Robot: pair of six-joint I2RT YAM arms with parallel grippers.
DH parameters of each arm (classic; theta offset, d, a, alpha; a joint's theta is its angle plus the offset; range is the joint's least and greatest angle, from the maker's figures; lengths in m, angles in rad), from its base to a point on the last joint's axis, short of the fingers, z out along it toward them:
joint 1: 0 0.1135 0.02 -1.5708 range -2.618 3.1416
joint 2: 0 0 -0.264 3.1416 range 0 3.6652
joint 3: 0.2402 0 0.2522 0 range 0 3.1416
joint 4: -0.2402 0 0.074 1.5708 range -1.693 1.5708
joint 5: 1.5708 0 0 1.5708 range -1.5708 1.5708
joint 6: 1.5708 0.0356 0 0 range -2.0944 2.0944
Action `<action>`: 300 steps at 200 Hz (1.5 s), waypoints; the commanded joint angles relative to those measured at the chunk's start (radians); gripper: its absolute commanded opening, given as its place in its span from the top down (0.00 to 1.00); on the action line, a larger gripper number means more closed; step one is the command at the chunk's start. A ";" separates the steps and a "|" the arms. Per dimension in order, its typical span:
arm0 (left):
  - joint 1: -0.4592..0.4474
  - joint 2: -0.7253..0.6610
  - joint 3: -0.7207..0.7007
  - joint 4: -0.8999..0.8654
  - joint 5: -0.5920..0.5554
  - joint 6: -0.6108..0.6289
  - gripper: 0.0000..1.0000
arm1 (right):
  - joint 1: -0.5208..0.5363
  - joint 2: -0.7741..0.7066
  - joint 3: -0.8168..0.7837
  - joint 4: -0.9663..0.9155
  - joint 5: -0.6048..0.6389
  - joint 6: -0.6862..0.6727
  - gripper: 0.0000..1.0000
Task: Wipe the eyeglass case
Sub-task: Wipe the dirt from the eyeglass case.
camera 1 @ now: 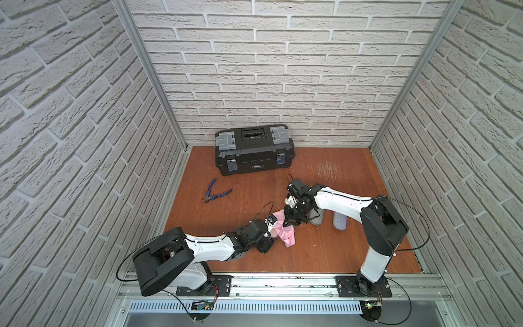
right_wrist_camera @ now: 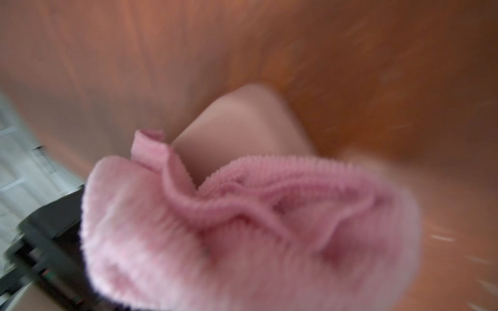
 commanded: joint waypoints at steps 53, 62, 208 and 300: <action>-0.026 0.003 0.025 0.048 -0.068 0.008 0.50 | 0.013 -0.068 0.034 0.068 -0.120 0.026 0.98; -0.032 -0.002 0.016 0.060 -0.078 0.002 0.50 | 0.016 -0.065 -0.037 0.179 -0.202 0.108 0.97; -0.062 -0.037 -0.019 0.077 -0.130 -0.033 0.49 | 0.045 -0.040 -0.084 0.277 -0.235 0.153 0.97; -0.065 -0.027 0.003 0.056 -0.127 -0.031 0.49 | 0.009 -0.082 0.082 -0.026 0.012 -0.061 0.97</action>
